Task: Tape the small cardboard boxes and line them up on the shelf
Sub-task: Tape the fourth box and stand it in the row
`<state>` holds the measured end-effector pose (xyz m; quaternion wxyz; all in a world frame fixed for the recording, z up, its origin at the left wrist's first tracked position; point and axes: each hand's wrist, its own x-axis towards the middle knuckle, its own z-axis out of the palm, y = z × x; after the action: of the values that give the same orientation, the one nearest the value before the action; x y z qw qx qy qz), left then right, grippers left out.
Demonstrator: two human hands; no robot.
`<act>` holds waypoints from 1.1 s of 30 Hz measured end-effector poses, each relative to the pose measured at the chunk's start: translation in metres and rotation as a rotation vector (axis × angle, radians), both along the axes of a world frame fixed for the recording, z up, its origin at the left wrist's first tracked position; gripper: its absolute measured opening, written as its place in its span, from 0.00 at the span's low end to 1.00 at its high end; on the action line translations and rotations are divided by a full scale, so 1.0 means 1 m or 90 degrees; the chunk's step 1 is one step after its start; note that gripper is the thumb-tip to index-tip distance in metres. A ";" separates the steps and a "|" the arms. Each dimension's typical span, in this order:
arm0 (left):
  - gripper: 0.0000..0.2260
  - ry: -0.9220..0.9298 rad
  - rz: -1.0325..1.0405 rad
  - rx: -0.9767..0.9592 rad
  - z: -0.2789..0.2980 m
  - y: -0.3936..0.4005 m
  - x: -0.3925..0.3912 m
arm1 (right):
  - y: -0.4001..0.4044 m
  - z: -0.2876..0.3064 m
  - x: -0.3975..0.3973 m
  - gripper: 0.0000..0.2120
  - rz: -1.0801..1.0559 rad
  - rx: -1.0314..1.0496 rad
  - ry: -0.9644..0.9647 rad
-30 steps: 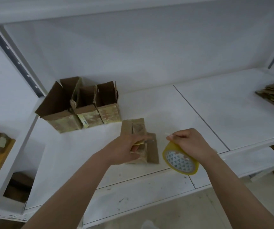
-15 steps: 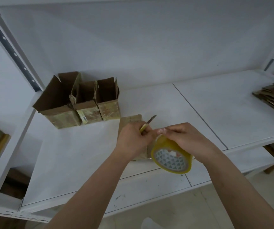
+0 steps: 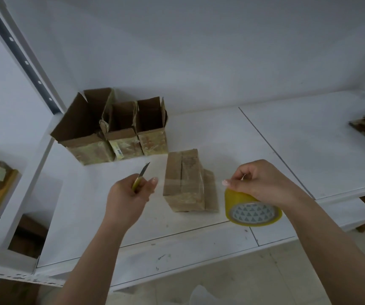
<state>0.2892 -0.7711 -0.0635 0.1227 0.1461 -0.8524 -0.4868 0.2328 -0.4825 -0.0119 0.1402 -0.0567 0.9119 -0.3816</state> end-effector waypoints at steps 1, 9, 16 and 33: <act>0.17 0.002 0.010 -0.001 -0.006 -0.001 0.001 | -0.004 -0.003 -0.001 0.13 0.002 0.015 0.011; 0.17 -0.001 0.047 0.000 -0.033 -0.006 -0.006 | -0.021 -0.010 -0.014 0.14 0.004 0.139 0.074; 0.17 -0.048 0.044 -0.041 -0.059 0.001 -0.011 | -0.024 -0.027 -0.020 0.16 0.023 0.242 0.073; 0.26 -0.172 0.001 0.101 -0.089 0.044 -0.014 | -0.038 -0.066 -0.016 0.14 0.066 0.385 0.111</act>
<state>0.2752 -0.7272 -0.1528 -0.0046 0.2201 -0.8200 -0.5283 0.2166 -0.5204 -0.0780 0.0915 -0.0908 0.9885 -0.0790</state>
